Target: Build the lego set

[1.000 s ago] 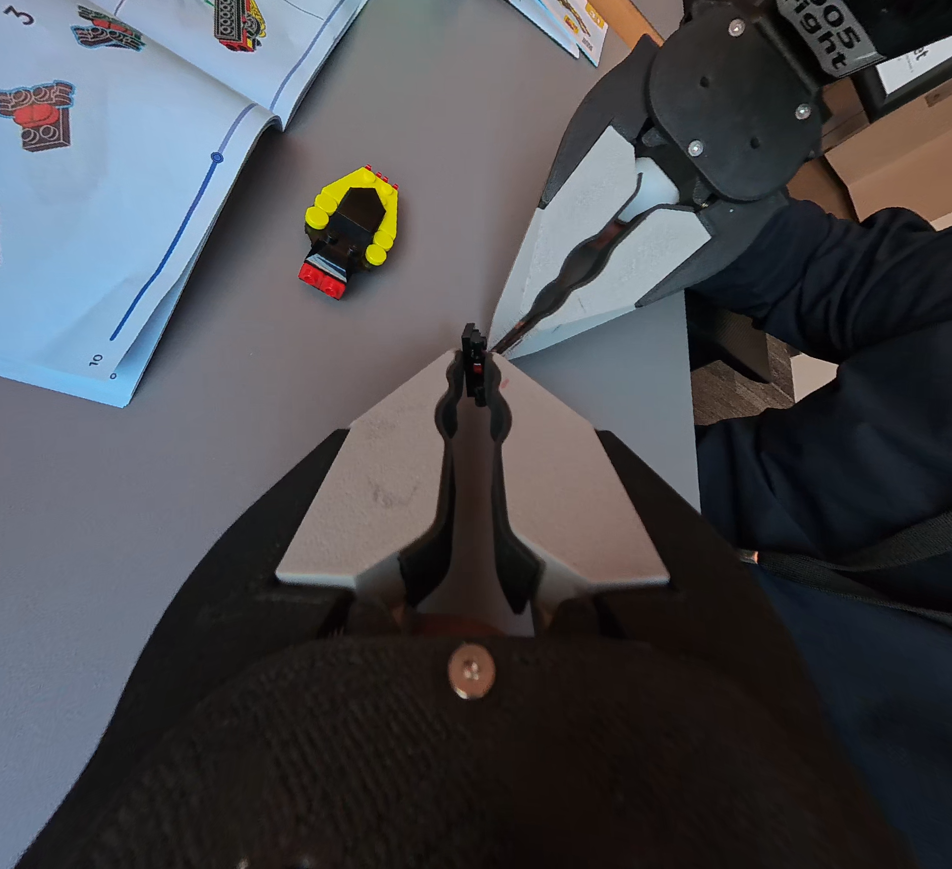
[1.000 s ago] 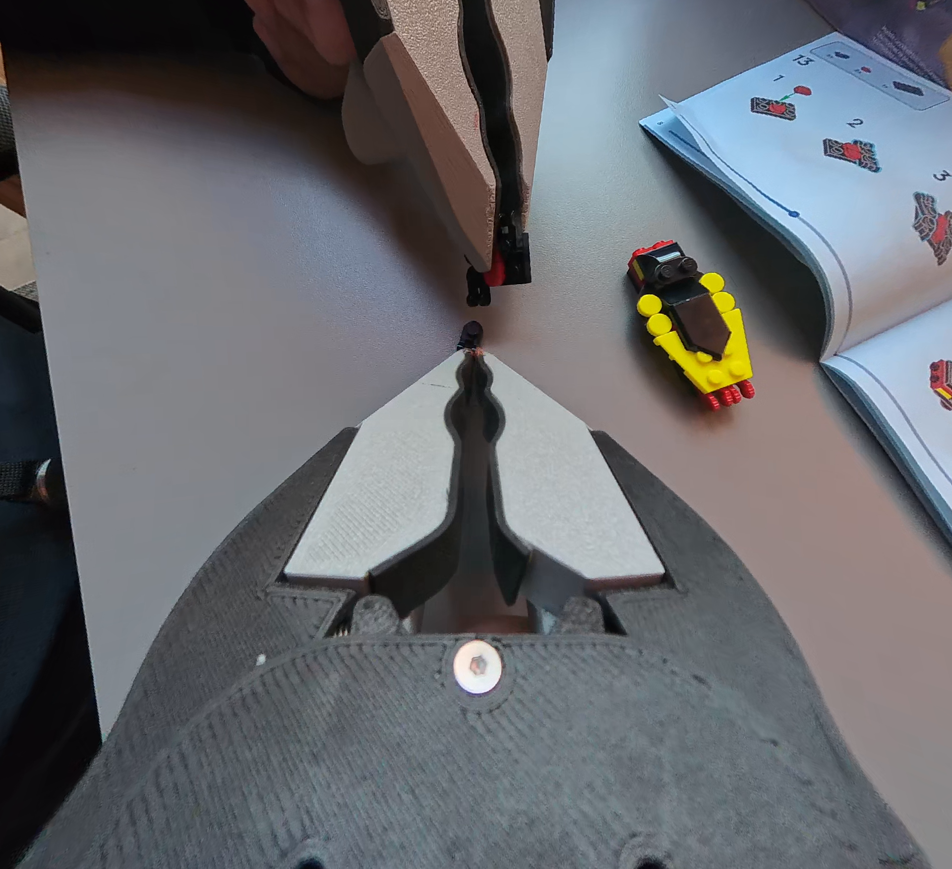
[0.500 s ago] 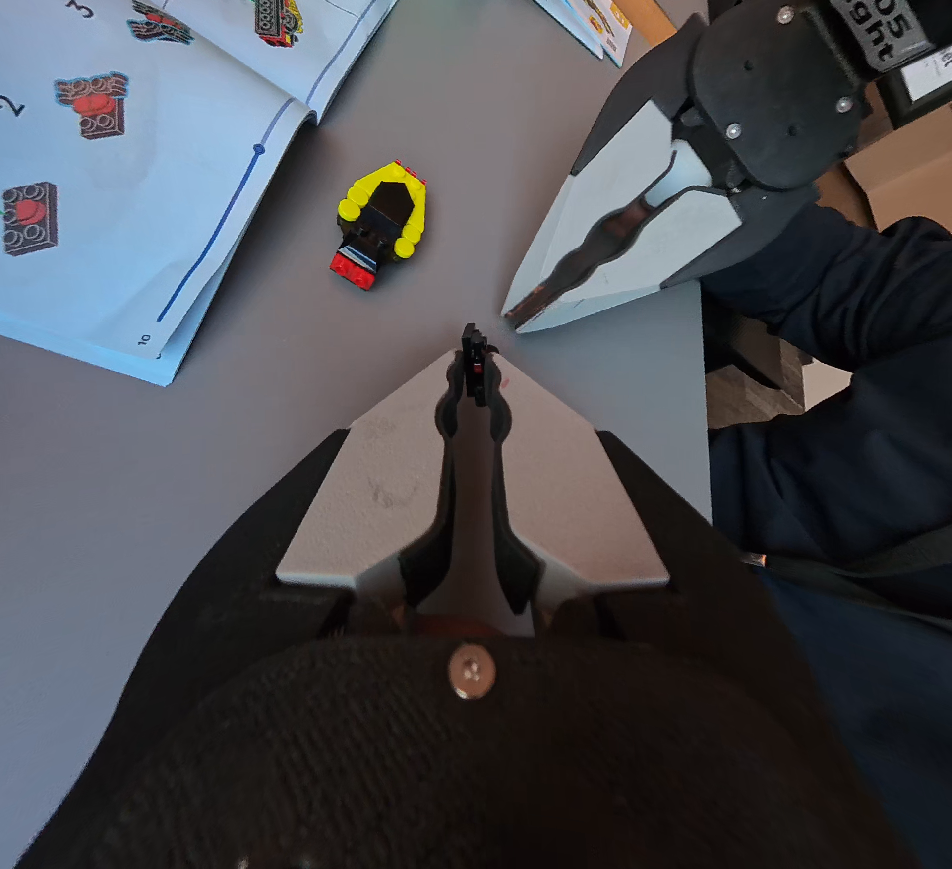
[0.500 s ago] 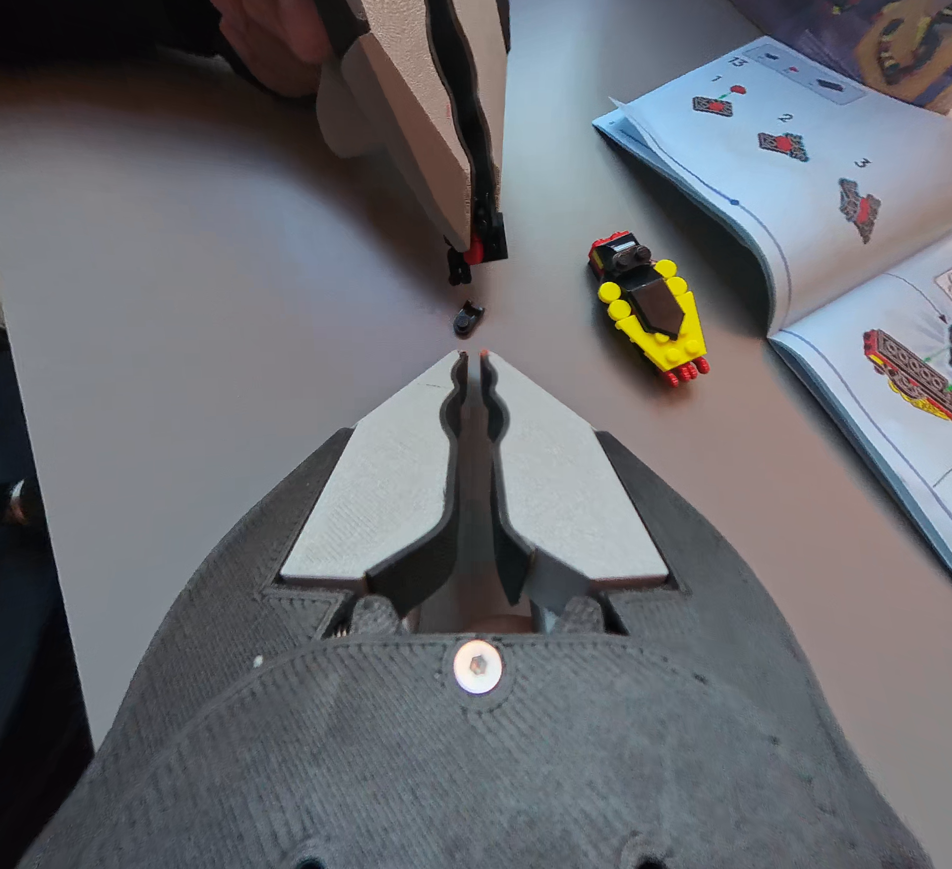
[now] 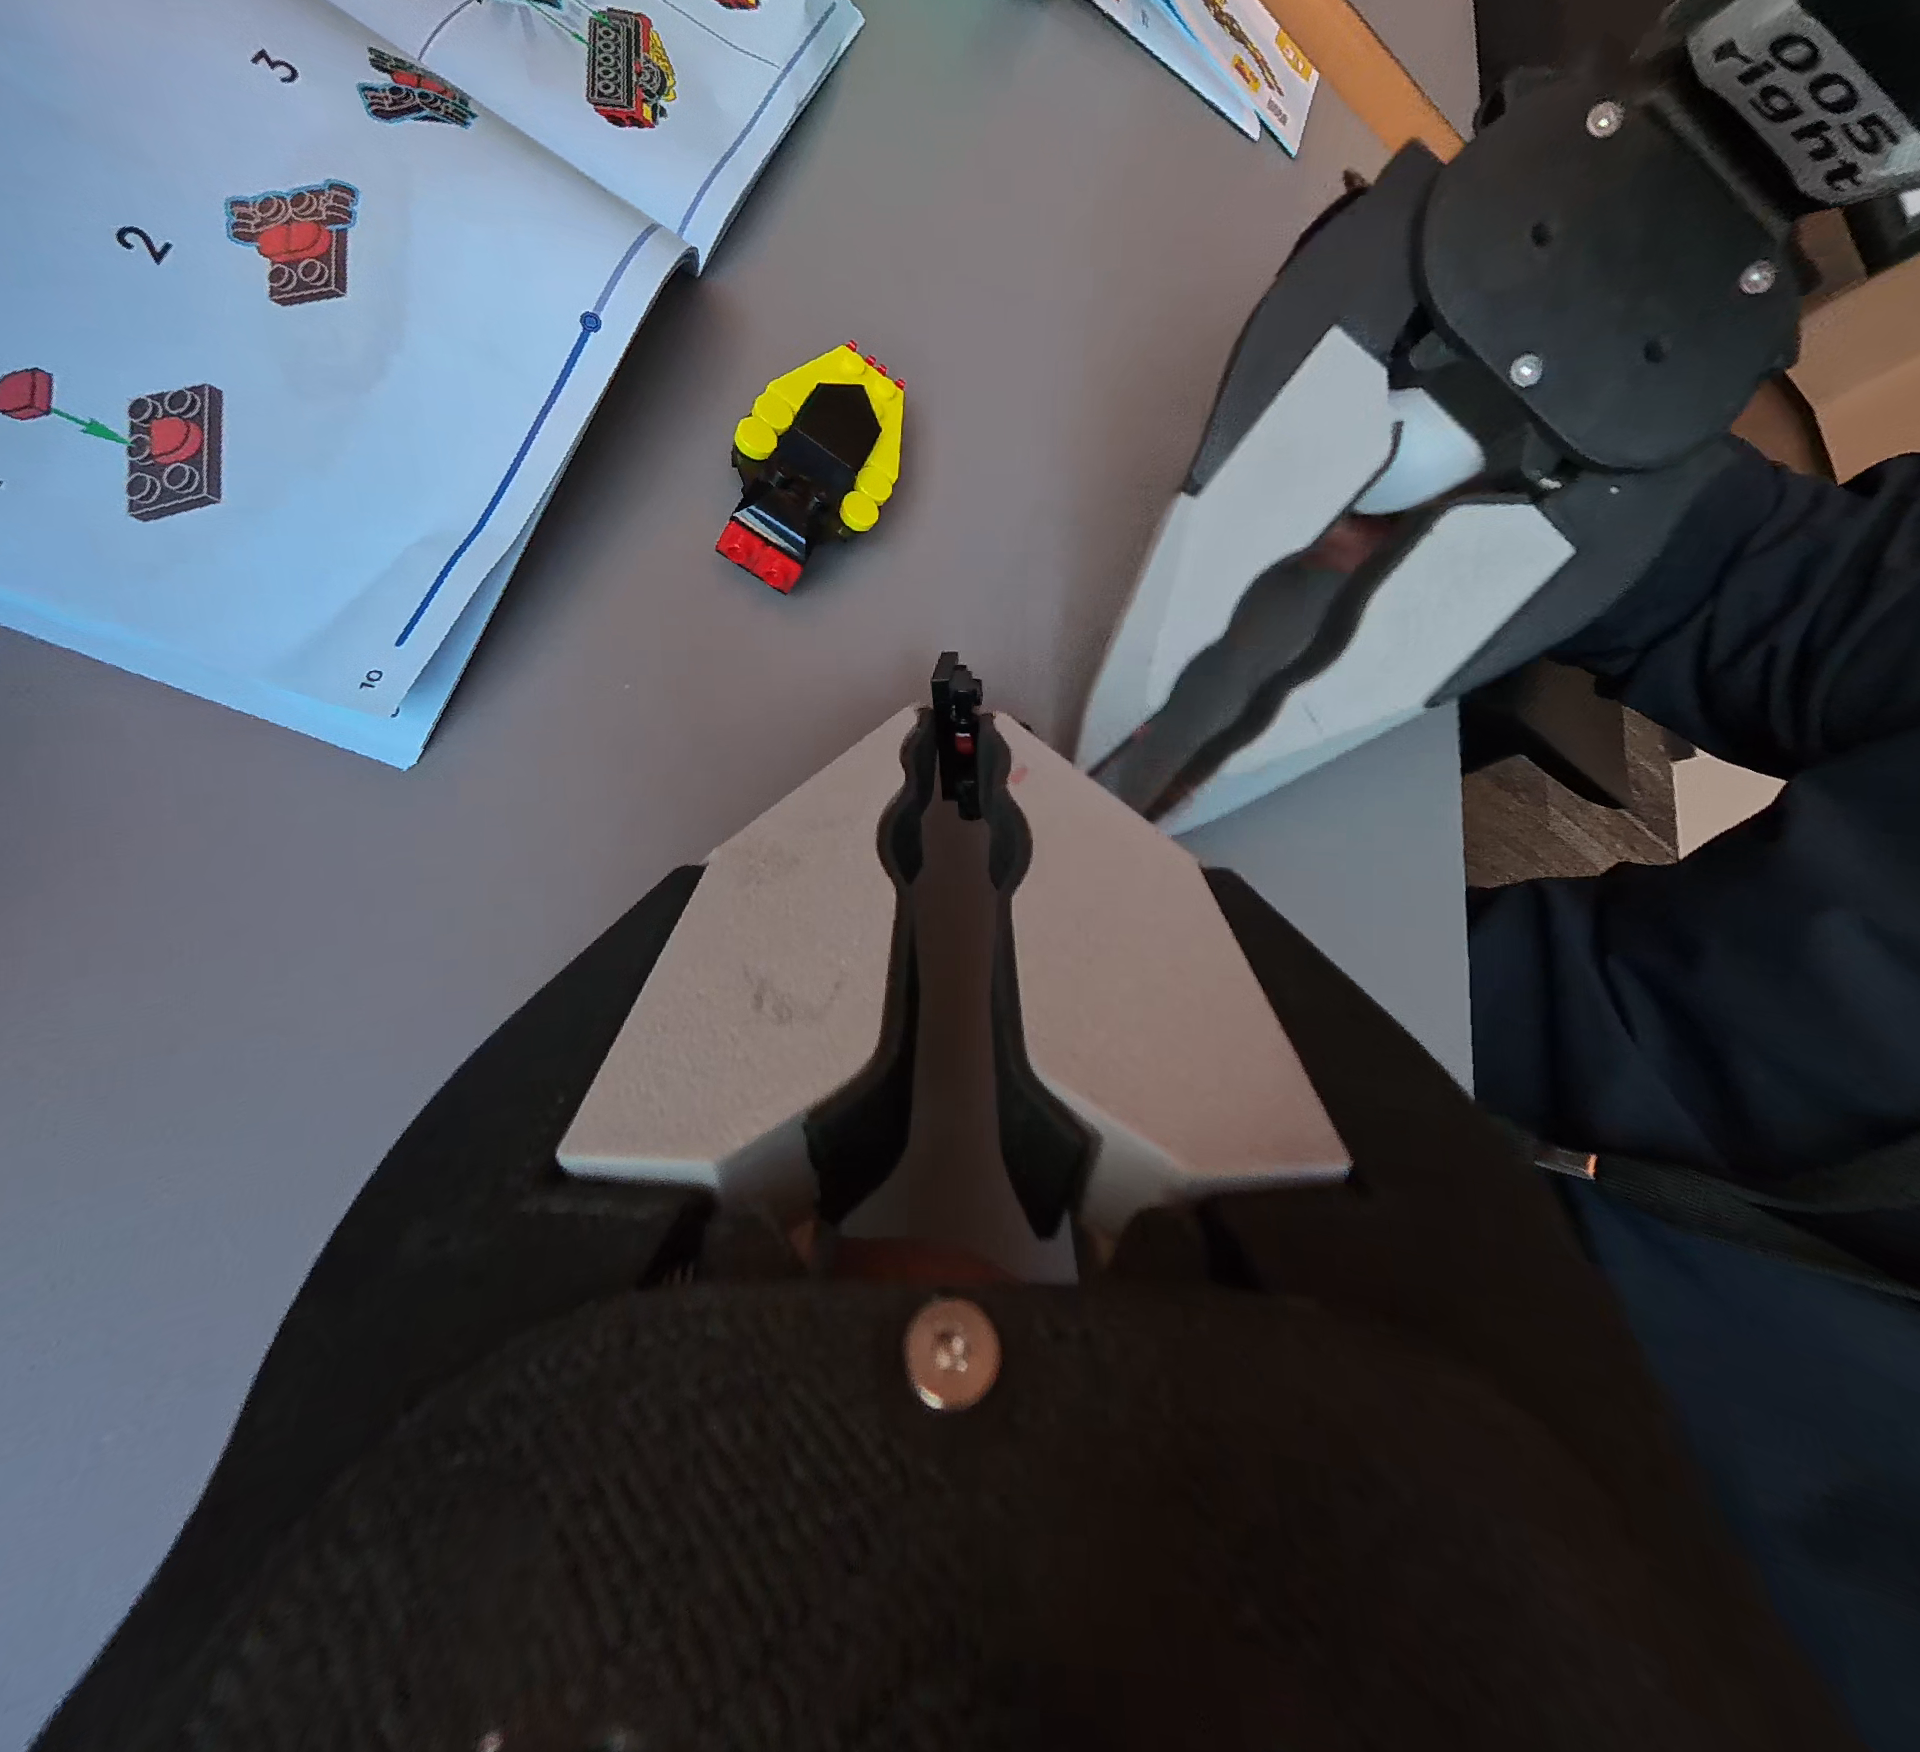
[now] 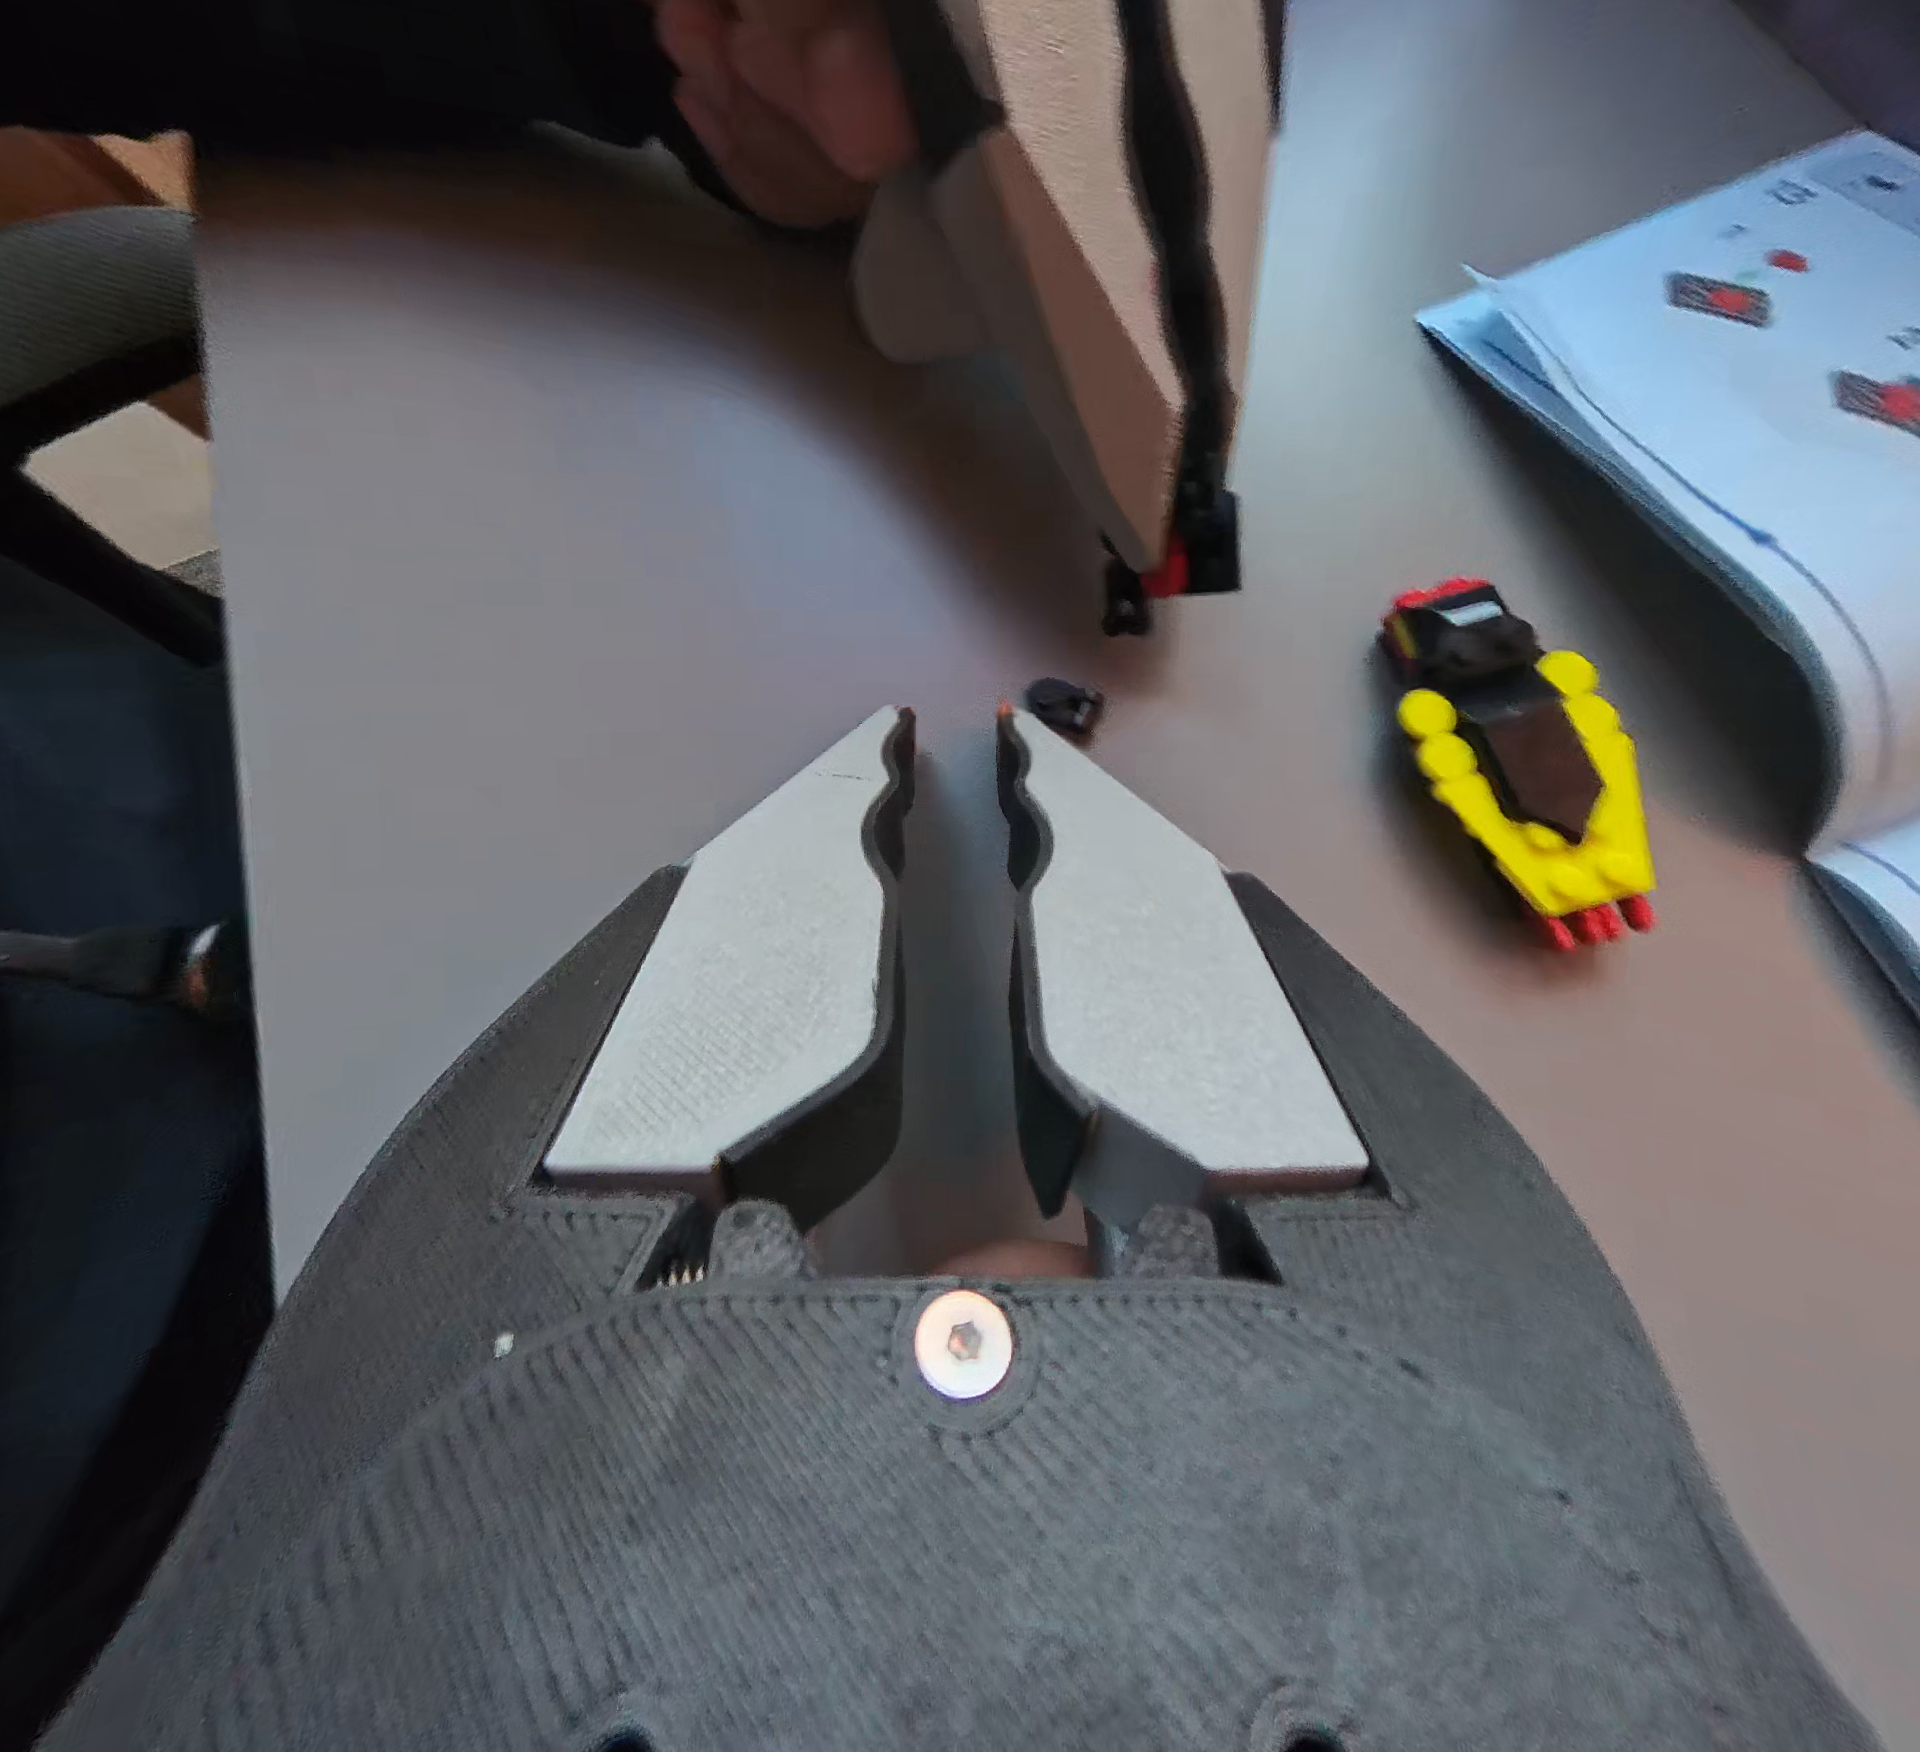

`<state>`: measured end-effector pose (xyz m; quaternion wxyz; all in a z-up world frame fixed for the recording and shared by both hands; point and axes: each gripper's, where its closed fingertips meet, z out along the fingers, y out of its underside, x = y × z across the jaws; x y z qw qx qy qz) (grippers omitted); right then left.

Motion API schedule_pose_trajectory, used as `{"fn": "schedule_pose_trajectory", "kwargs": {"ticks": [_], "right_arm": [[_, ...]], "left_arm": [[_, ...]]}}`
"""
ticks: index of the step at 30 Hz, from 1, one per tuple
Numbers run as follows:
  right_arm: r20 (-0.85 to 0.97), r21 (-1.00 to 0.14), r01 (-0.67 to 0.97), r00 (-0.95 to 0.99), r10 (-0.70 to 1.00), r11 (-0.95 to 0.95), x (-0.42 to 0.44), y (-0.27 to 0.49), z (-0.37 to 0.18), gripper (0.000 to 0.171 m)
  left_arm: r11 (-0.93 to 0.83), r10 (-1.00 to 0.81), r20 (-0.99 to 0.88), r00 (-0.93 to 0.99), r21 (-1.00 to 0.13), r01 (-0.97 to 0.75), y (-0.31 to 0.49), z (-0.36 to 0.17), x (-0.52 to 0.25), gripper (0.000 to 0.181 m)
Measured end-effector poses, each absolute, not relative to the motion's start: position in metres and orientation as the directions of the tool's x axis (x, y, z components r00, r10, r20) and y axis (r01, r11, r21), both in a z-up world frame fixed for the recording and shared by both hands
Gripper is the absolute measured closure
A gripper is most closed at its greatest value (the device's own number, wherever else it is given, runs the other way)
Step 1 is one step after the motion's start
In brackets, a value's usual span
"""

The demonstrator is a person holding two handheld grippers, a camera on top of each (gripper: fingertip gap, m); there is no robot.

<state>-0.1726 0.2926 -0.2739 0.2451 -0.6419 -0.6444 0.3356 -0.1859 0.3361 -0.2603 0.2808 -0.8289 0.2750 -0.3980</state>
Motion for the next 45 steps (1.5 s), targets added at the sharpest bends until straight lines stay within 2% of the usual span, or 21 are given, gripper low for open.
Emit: {"fn": "schedule_pose_trajectory", "kwargs": {"ticks": [1, 4, 8, 15, 22, 26, 33, 45], "right_arm": [[-0.099, -0.756, 0.654, -0.073, 0.992, -0.027, -0.174, 0.29, -0.272, 0.159], [-0.014, -0.76, 0.649, -0.047, 0.999, 0.02, -0.17, 0.302, -0.267, 0.161], [-0.025, -0.754, 0.657, -0.01, 1.0, -0.013, -0.168, 0.315, -0.271, 0.16], [0.002, -0.736, 0.675, -0.081, 0.997, 0.056, -0.171, 0.3, -0.278, 0.165], [0.051, -0.748, 0.654, -0.11, 0.993, 0.111, -0.176, 0.316, -0.268, 0.155], [0.054, -0.71, 0.687, -0.168, 0.984, 0.156, -0.178, 0.314, -0.276, 0.155], [-0.017, -0.711, 0.688, -0.223, 0.975, 0.145, -0.171, 0.3, -0.278, 0.164], [-0.042, -0.742, 0.663, -0.193, 0.98, 0.098, -0.181, 0.305, -0.275, 0.162]], "left_arm": [[-0.69, -0.68, 0.504, 0.533, -0.685, -0.233, 0.336, -0.26, -0.186, 0.176], [-0.691, -0.678, 0.504, 0.535, -0.684, -0.231, 0.336, -0.26, -0.188, 0.176], [-0.691, -0.68, 0.503, 0.534, -0.683, -0.237, 0.336, -0.261, -0.188, 0.175], [-0.691, -0.681, 0.504, 0.531, -0.682, -0.239, 0.335, -0.261, -0.187, 0.176], [-0.696, -0.677, 0.512, 0.529, -0.68, -0.232, 0.335, -0.261, -0.187, 0.176], [-0.696, -0.677, 0.51, 0.531, -0.679, -0.234, 0.335, -0.262, -0.187, 0.176], [-0.695, -0.678, 0.508, 0.531, -0.678, -0.24, 0.335, -0.262, -0.187, 0.176], [-0.698, -0.676, 0.512, 0.53, -0.676, -0.238, 0.335, -0.262, -0.187, 0.176]]}}
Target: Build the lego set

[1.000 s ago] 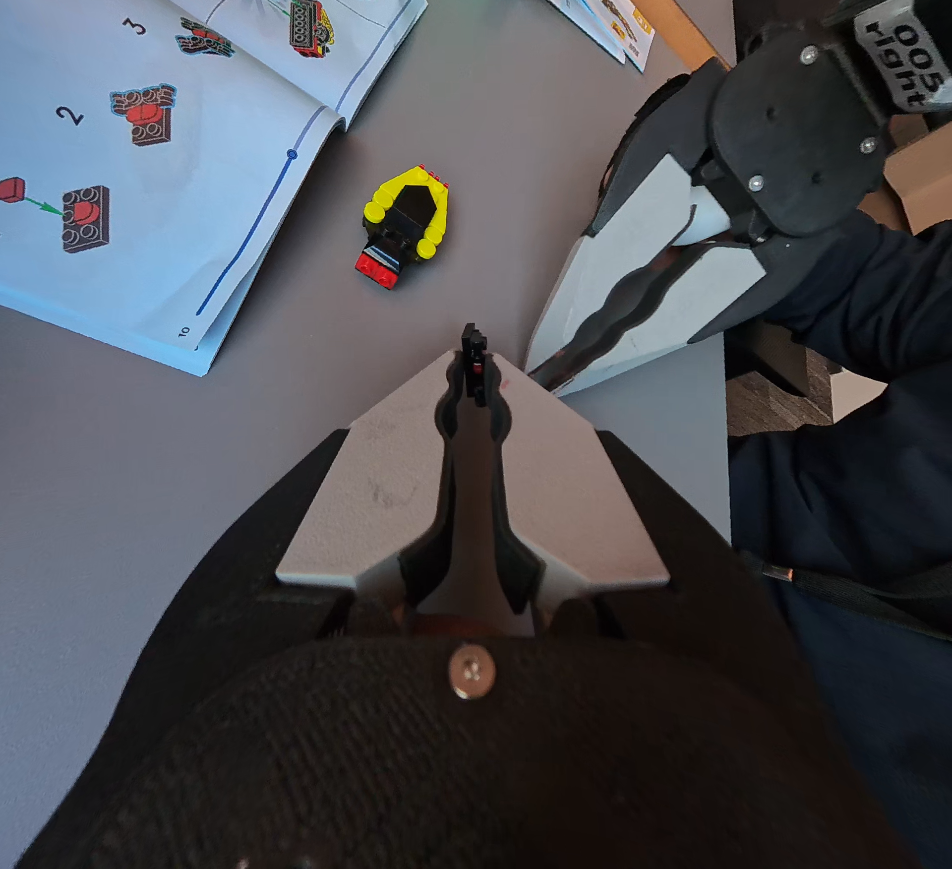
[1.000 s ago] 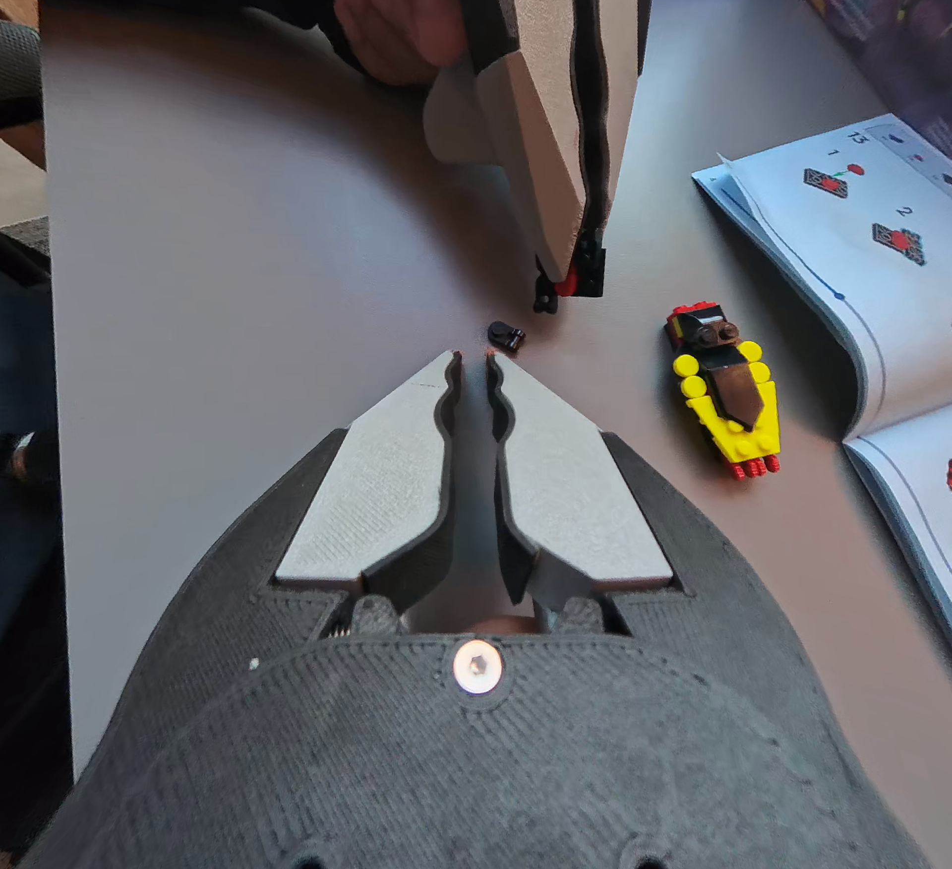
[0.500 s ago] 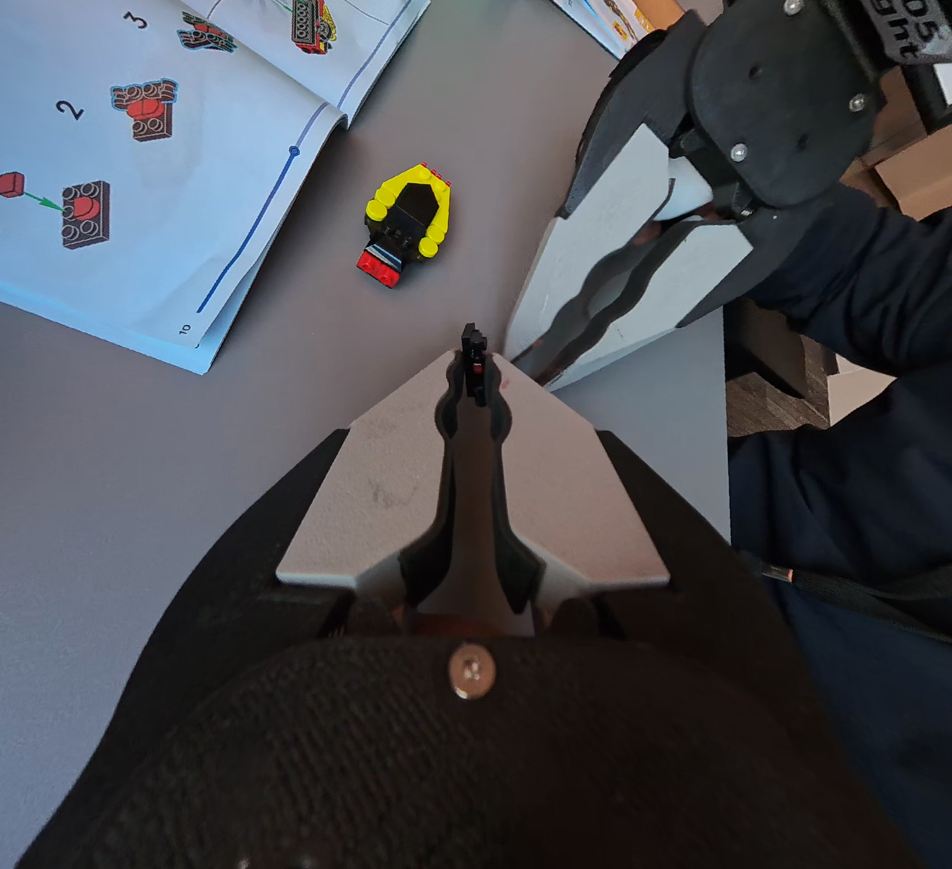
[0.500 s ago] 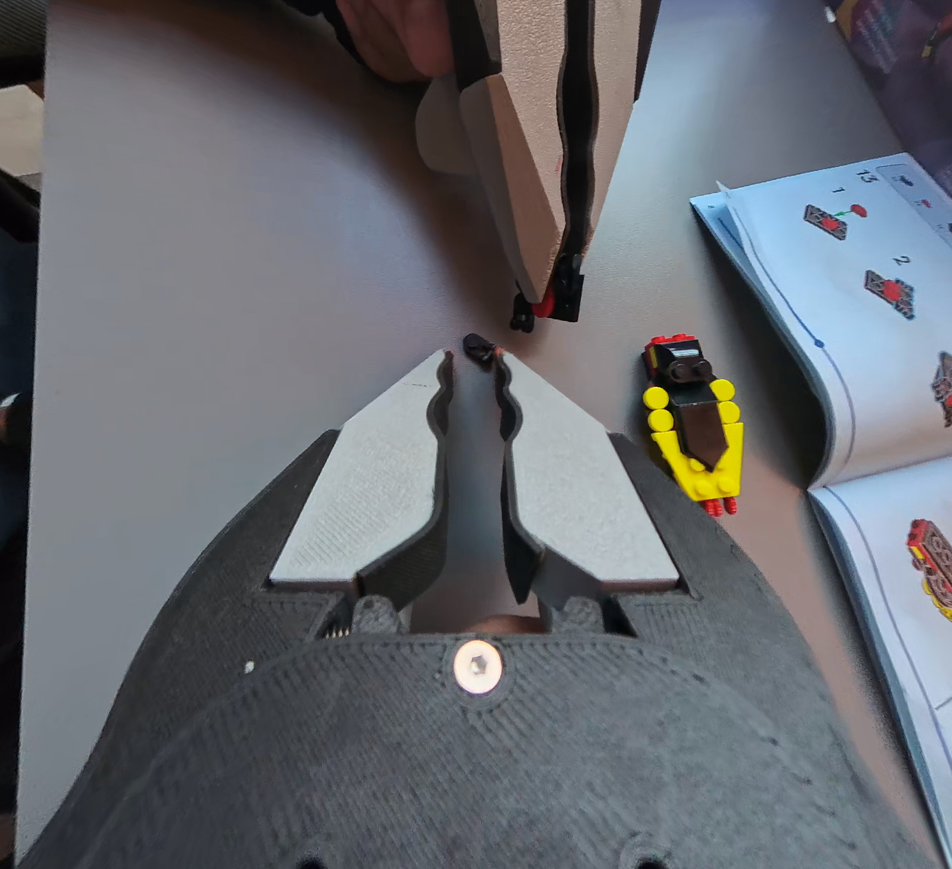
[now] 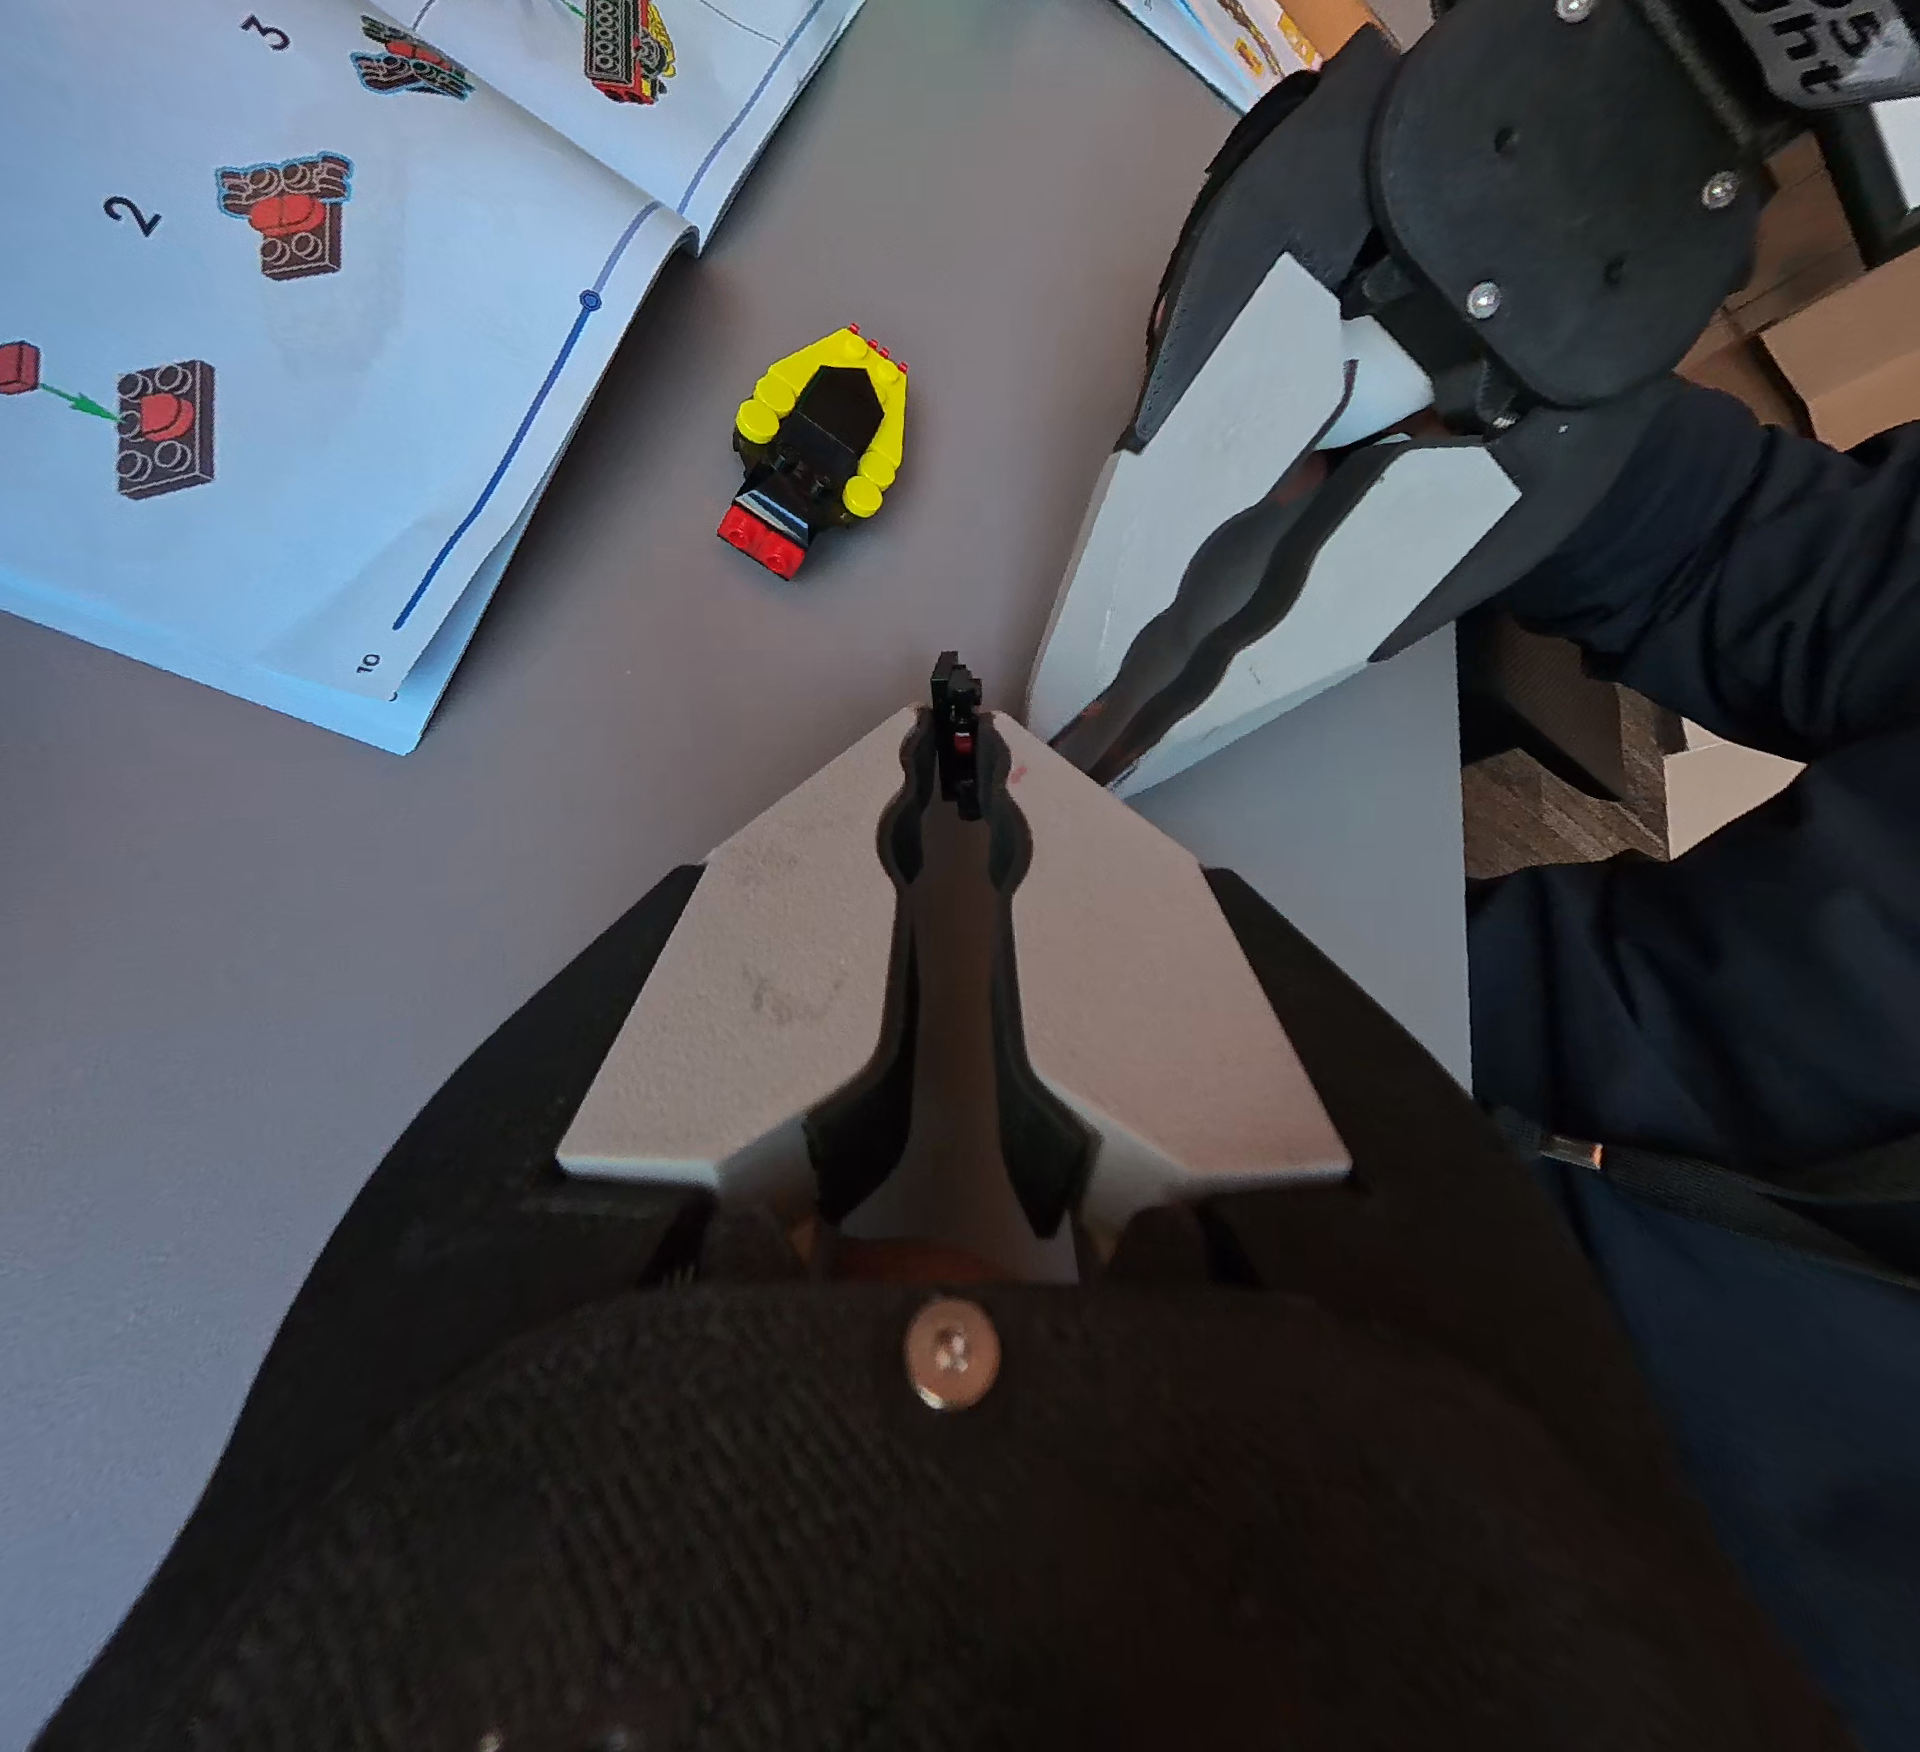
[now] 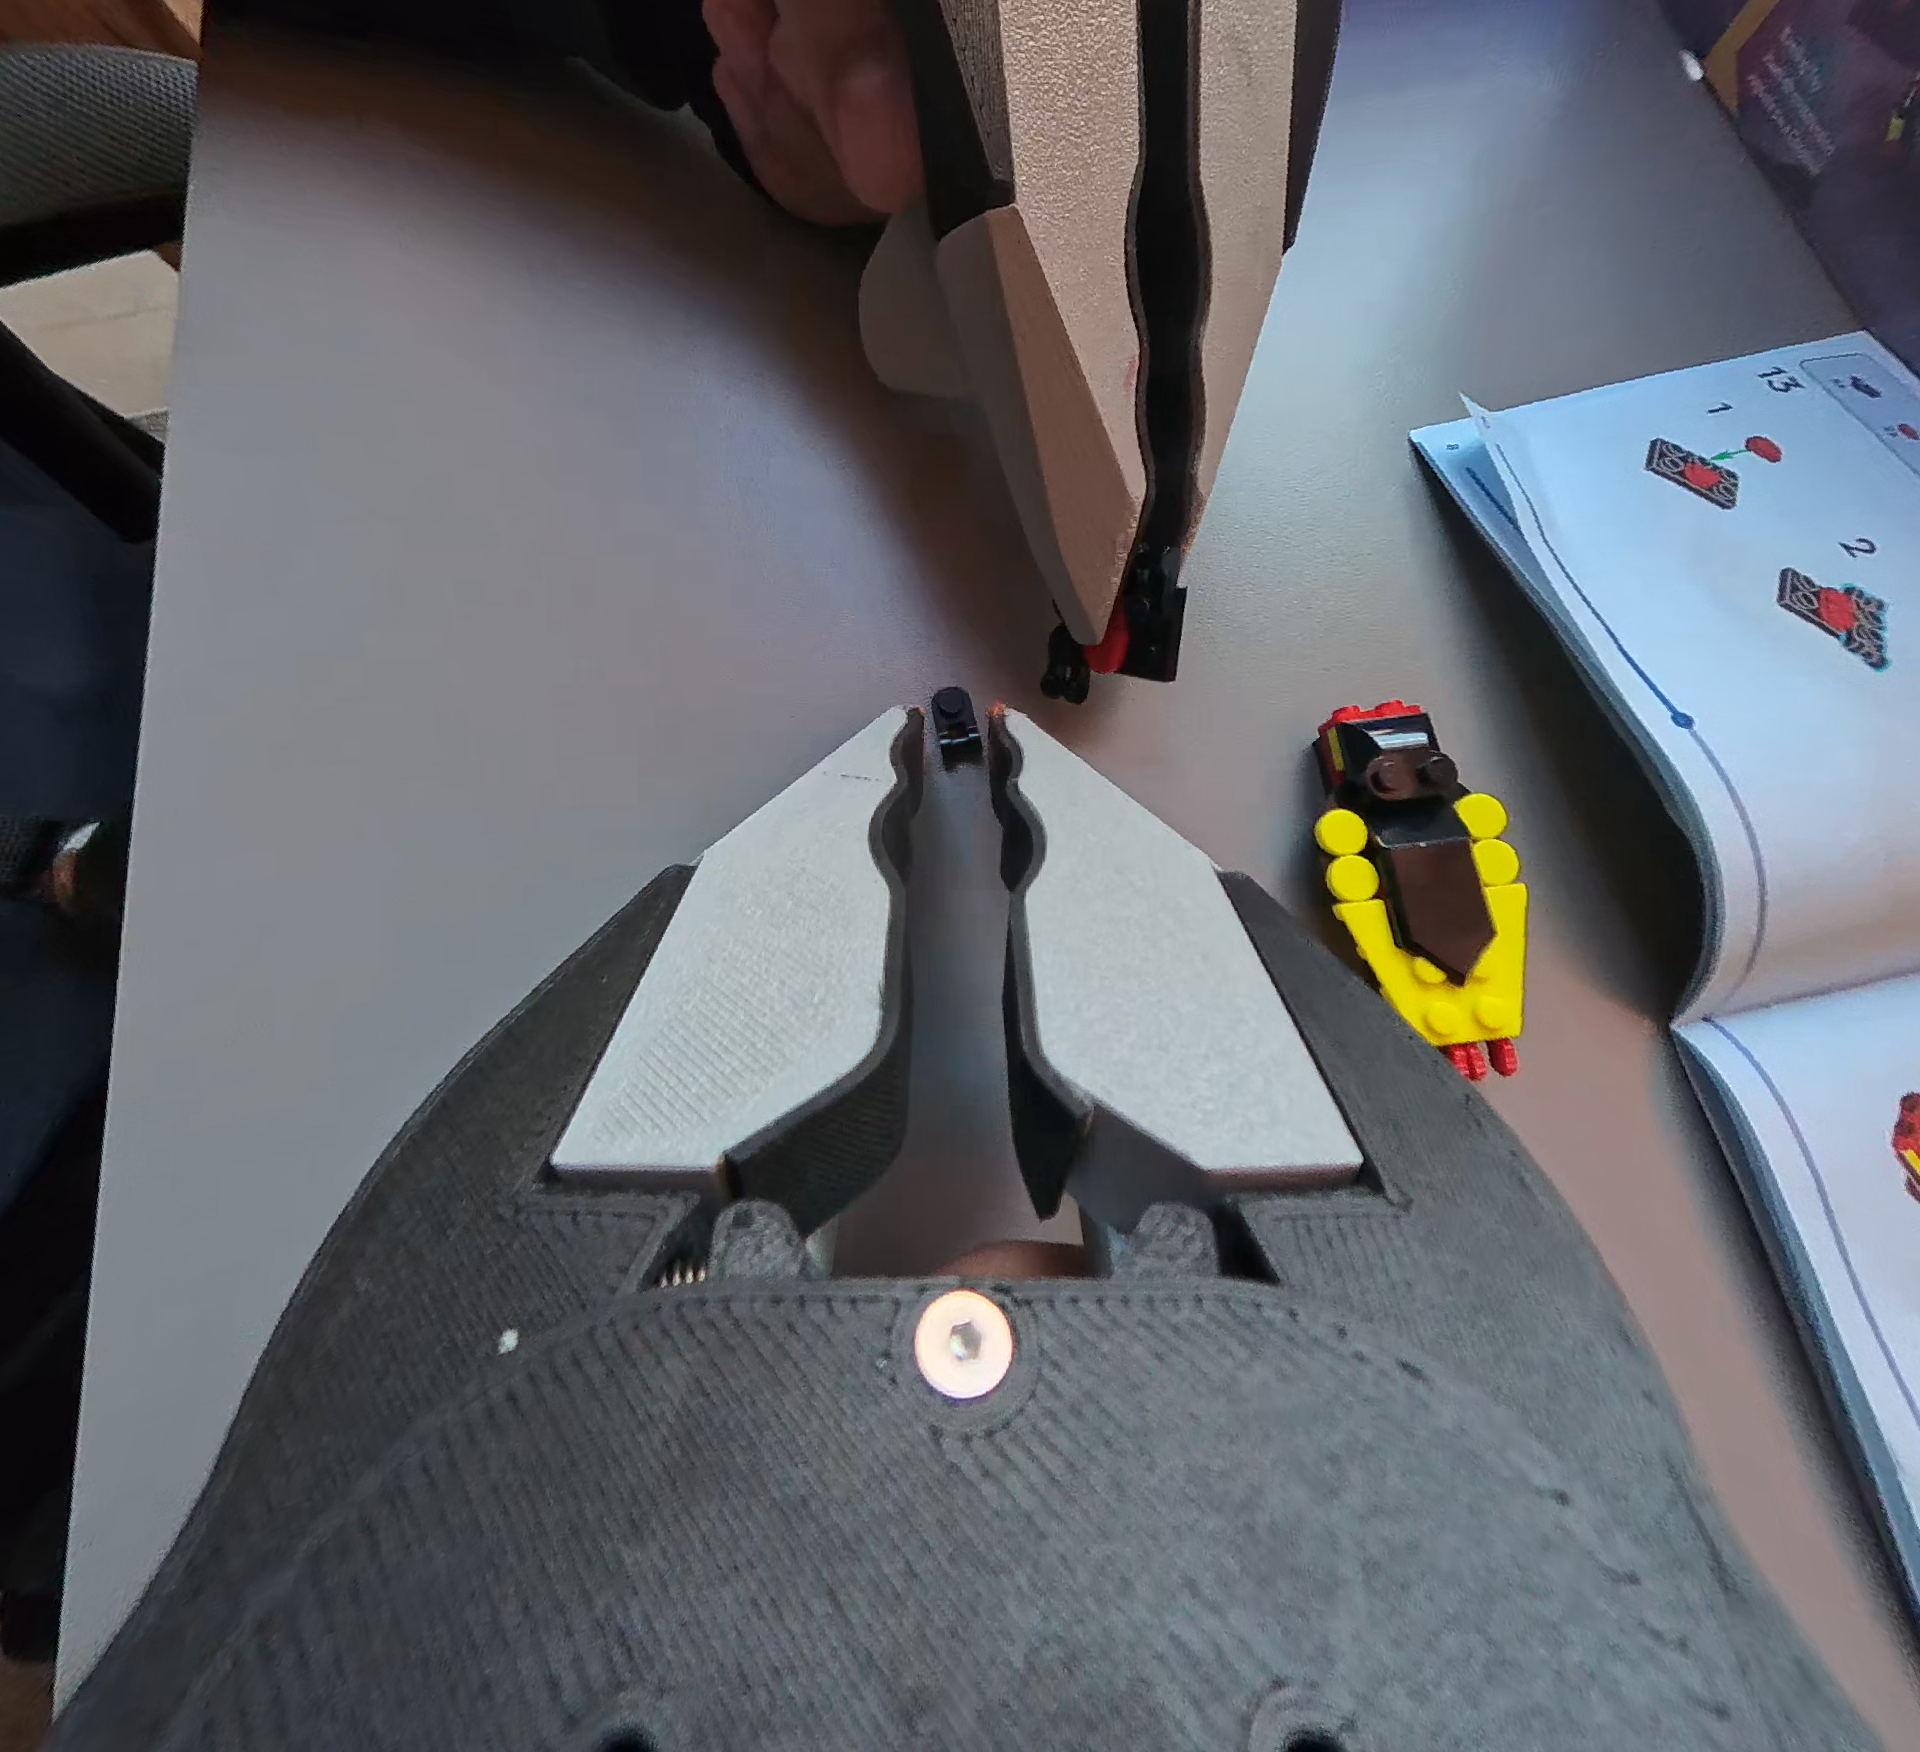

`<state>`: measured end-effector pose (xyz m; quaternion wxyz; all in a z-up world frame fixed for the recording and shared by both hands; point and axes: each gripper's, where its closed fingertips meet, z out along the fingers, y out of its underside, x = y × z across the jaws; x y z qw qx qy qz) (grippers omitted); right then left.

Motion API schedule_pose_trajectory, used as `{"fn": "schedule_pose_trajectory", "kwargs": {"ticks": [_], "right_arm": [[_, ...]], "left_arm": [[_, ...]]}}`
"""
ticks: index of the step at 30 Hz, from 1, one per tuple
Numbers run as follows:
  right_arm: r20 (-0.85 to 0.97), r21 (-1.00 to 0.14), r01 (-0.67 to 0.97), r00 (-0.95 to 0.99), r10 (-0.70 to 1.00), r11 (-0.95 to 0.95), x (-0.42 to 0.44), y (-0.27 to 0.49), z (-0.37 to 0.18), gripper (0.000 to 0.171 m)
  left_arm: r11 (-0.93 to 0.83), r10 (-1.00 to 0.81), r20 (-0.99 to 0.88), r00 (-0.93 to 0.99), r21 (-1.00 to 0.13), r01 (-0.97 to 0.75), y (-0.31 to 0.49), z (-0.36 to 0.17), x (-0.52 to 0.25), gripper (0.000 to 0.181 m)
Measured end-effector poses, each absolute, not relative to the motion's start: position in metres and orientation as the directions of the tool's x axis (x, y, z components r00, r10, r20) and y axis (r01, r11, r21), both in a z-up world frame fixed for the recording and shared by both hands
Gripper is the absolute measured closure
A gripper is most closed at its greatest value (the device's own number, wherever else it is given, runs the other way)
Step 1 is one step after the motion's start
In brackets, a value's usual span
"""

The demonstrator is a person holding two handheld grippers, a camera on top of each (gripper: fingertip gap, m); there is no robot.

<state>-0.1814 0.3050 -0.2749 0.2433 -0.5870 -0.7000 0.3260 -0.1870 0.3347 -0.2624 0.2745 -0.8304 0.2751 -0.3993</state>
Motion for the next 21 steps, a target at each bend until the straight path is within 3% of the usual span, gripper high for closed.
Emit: {"fn": "schedule_pose_trajectory", "kwargs": {"ticks": [21], "right_arm": [[-0.012, -0.744, 0.655, -0.211, 0.977, 0.132, -0.1869, 0.3037, -0.2764, 0.168]], "left_arm": [[-0.696, -0.68, 0.509, 0.527, -0.676, -0.244, 0.3336, -0.2627, -0.1862, 0.176]]}}
